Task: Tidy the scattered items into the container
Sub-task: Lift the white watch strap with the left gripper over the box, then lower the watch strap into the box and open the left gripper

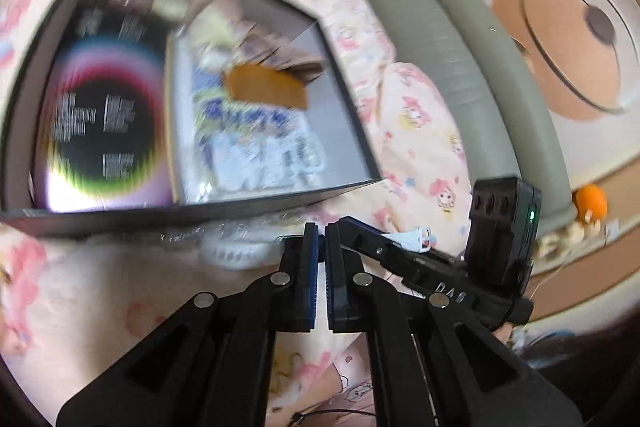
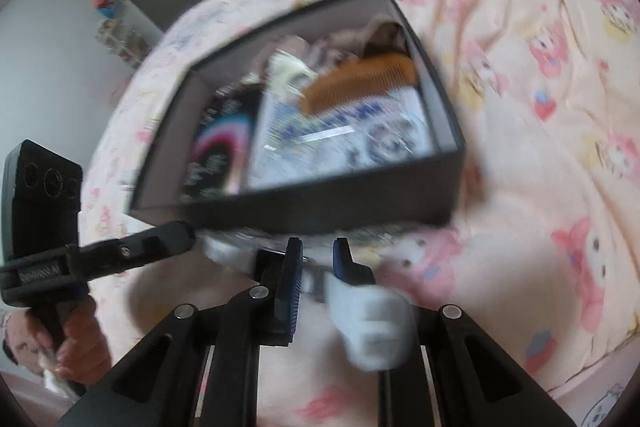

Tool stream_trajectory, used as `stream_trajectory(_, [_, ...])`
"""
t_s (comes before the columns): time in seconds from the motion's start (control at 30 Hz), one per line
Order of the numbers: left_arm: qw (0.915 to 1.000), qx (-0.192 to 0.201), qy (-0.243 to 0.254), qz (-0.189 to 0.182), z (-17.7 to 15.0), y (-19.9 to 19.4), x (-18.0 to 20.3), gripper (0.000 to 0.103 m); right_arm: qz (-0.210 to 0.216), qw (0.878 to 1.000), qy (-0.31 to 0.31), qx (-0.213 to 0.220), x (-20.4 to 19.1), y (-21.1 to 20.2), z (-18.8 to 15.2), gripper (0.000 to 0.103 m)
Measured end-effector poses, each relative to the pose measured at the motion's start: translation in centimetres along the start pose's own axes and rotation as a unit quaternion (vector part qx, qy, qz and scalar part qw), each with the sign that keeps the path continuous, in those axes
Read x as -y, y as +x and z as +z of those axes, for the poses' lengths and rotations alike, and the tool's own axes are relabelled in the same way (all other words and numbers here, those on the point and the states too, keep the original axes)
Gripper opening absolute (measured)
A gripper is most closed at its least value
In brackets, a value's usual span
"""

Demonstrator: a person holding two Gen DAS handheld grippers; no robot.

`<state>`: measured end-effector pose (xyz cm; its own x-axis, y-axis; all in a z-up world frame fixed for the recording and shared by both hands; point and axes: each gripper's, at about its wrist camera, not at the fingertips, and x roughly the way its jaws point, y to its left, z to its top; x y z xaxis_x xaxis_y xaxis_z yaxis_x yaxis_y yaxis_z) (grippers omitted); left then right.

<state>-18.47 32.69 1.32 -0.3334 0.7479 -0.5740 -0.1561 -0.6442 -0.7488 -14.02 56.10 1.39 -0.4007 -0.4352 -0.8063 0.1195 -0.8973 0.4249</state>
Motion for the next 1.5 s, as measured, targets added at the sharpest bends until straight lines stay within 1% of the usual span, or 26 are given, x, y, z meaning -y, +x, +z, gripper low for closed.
stream_trajectory(0.07, [0.9998, -0.009, 0.006, 0.014, 0.1, -0.3, 0.3, 0.001, 0.005, 1.0, -0.018, 0.01, -1.0, -0.8, 0.8, 0.013])
stream_trajectory(0.13, [0.9991, -0.03, -0.016, 0.025, 0.0, 0.4, -0.6, 0.001, -0.012, 0.999, -0.033, 0.015, -1.7, -1.0, 1.3, 0.013])
stream_trajectory(0.2, [0.9965, -0.057, -0.051, 0.035, -0.4, 1.5, -2.2, 0.003, -0.022, 0.999, -0.034, 0.012, -1.7, -0.8, 1.6, 0.013])
stream_trajectory(0.27, [0.9924, -0.08, -0.081, 0.047, -0.9, 2.5, -3.7, 0.018, -0.028, 0.999, -0.026, 0.004, -1.1, -0.2, 1.5, 0.013])
stream_trajectory(0.3, [0.991, -0.085, -0.091, 0.048, -1.1, 2.9, -4.2, 0.018, -0.032, 0.999, -0.019, -0.001, -0.6, 0.1, 1.3, 0.013])
stream_trajectory(0.37, [0.9908, -0.079, -0.1, 0.044, -1.2, 3.0, -4.5, 0.02, -0.036, 0.999, -0.006, -0.01, 0.2, 0.8, 0.9, 0.013])
stream_trajectory(0.4, [0.9915, -0.07, -0.103, 0.038, -1.0, 2.9, -4.6, 0.028, -0.036, 0.999, -0.001, -0.016, 0.7, 1.2, 0.6, 0.013])
stream_trajectory(0.43, [0.9917, -0.057, -0.111, 0.03, -0.9, 2.9, -4.9, 0.039, -0.036, 0.999, 0.004, -0.02, 1.0, 1.5, 0.5, 0.013])
stream_trajectory(0.47, [0.9912, -0.047, -0.121, 0.025, -0.8, 2.9, -5.1, 0.045, -0.035, 0.999, 0.009, -0.024, 1.3, 1.8, 0.3, 0.013])
stream_trajectory(0.5, [0.9909, -0.039, -0.127, 0.023, -0.9, 3.0, -5.3, 0.046, -0.034, 0.999, 0.015, -0.029, 1.6, 2.1, 0.1, 0.013])
stream_trajectory(0.6, [0.9913, -0.026, -0.122, 0.043, -1.0, 3.9, -5.3, 0.046, -0.029, 0.999, 0.024, -0.034, 1.8, 2.7, -0.5, 0.013])
stream_trajectory(0.63, [0.991, -0.022, -0.119, 0.056, -1.1, 4.2, -5.3, 0.046, -0.028, 0.999, 0.027, -0.036, 1.9, 3.0, -0.6, 0.013])
stream_trajectory(0.73, [0.991, -0.012, -0.11, 0.075, -1.2, 4.7, -5.0, 0.045, -0.033, 0.998, 0.036, -0.039, 2.2, 3.6, -0.8, 0.013])
stream_trajectory(0.8, [0.9914, -0.003, -0.103, 0.081, -1.4, 4.7, -4.9, 0.036, -0.032, 0.998, 0.047, -0.04, 2.6, 3.6, -0.9, 0.013])
stream_trajectory(0.83, [0.9911, 0.0, -0.096, 0.092, -1.5, 4.7, -4.9, 0.019, -0.029, 0.998, 0.051, -0.039, 2.7, 3.5, -1.0, 0.013])
stream_trajectory(0.87, [0.9917, 0.004, -0.091, 0.091, -1.5, 4.7, -4.8, 0.01, -0.028, 0.998, 0.053, -0.036, 2.8, 3.4, -1.1, 0.014])
stream_trajectory(0.93, [0.9934, 0.014, -0.082, 0.079, -1.6, 4.4, -4.5, 0.005, -0.019, 0.998, 0.05, -0.026, 2.8, 3.2, -1.3, 0.014])
stream_trajectory(0.97, [0.9946, 0.019, -0.073, 0.072, -1.5, 4.1, -4.0, 0.004, -0.015, 0.999, 0.047, -0.021, 2.7, 3.0, -1.3, 0.014])
stream_trajectory(1.07, [0.997, 0.03, -0.029, 0.065, -1.4, 2.7, -2.1, 0.003, 0.004, 0.999, 0.038, -0.004, 2.4, 1.8, -1.1, 0.008])
stream_trajectory(1.13, [0.9964, 0.039, 0.01, 0.075, -1.3, 1.4, -0.5, 0.003, 0.01, 0.999, 0.031, 0.006, 1.9, 0.7, -0.8, 0.007])
stream_trajectory(1.2, [0.9941, 0.047, 0.03, 0.093, -0.8, 0.2, 0.5, 0.003, 0.025, 0.999, 0.024, 0.016, 1.4, -0.6, -0.3, 0.007])
stream_trajectory(1.27, [0.9931, 0.041, 0.027, 0.106, 0.1, -0.3, 0.8, 0.003, 0.039, 0.999, 0.015, 0.027, 0.7, -1.9, 0.6, 0.007])
stream_trajectory(1.33, [0.9944, 0.029, 0.019, 0.1, 0.9, -0.8, 1.1, 0.003, 0.047, 0.998, -0.003, 0.043, -0.4, -3.0, 2.0, 0.007])
stream_trajectory(1.37, [0.995, 0.029, 0.022, 0.093, 1.2, -1.1, 1.6, 0.003, 0.045, 0.998, -0.013, 0.052, -1.0, -3.3, 2.7, 0.007])
stream_trajectory(1.4, [0.9947, 0.027, 0.029, 0.095, 1.5, -1.4, 2.2, 0.003, 0.041, 0.997, -0.019, 0.058, -1.4, -3.5, 3.5, 0.007])
stream_trajectory(1.5, [0.99, 0.037, 0.05, 0.127, 2.2, -2.3, 3.1, 0.003, 0.047, 0.996, -0.027, 0.065, -2.3, -3.4, 4.8, 0.007])
